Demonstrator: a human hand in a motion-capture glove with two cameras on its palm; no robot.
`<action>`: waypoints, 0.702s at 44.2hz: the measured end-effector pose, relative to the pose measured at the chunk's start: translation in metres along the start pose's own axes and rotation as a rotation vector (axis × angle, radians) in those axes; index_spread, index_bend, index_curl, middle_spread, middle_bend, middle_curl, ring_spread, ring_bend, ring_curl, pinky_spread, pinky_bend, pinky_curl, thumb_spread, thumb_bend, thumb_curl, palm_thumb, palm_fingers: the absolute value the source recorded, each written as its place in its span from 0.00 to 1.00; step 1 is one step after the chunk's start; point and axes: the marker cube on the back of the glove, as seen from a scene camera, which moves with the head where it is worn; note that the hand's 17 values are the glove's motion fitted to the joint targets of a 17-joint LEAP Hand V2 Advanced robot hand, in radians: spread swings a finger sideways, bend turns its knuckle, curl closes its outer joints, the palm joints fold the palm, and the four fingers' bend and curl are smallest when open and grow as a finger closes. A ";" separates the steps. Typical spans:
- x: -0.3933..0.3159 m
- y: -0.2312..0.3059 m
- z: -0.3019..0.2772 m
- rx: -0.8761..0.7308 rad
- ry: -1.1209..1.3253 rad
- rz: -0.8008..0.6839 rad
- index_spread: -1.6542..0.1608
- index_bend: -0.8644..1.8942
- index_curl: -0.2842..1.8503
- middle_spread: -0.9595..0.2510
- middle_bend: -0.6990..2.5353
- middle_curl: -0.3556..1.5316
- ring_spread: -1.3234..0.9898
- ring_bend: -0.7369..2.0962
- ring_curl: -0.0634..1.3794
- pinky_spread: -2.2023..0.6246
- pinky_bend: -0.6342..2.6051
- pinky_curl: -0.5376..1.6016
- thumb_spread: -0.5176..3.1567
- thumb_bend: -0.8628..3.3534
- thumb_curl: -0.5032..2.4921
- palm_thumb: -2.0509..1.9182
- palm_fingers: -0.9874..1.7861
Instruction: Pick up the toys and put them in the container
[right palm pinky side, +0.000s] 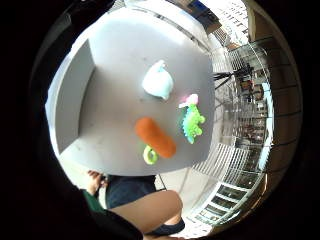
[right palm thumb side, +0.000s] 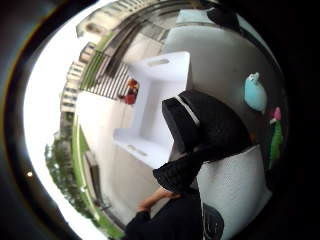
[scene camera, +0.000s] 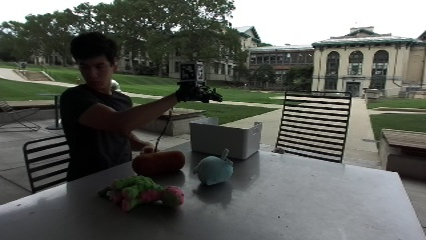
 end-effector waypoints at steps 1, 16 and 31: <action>0.007 -0.002 0.001 0.000 0.008 0.003 0.85 0.37 0.14 0.76 0.30 0.21 0.54 0.34 0.06 0.77 0.30 0.28 0.27 0.21 0.17 0.53 0.46; 0.011 0.017 -0.004 -0.016 -0.021 0.014 0.78 0.37 0.20 0.74 0.32 0.27 0.50 0.37 0.12 0.77 0.32 0.34 0.48 0.21 0.19 0.52 0.42; 0.119 0.046 0.025 -0.018 0.056 0.082 0.77 0.38 0.23 0.73 0.32 0.31 0.49 0.38 0.15 0.77 0.32 0.36 0.49 0.20 0.21 0.51 0.41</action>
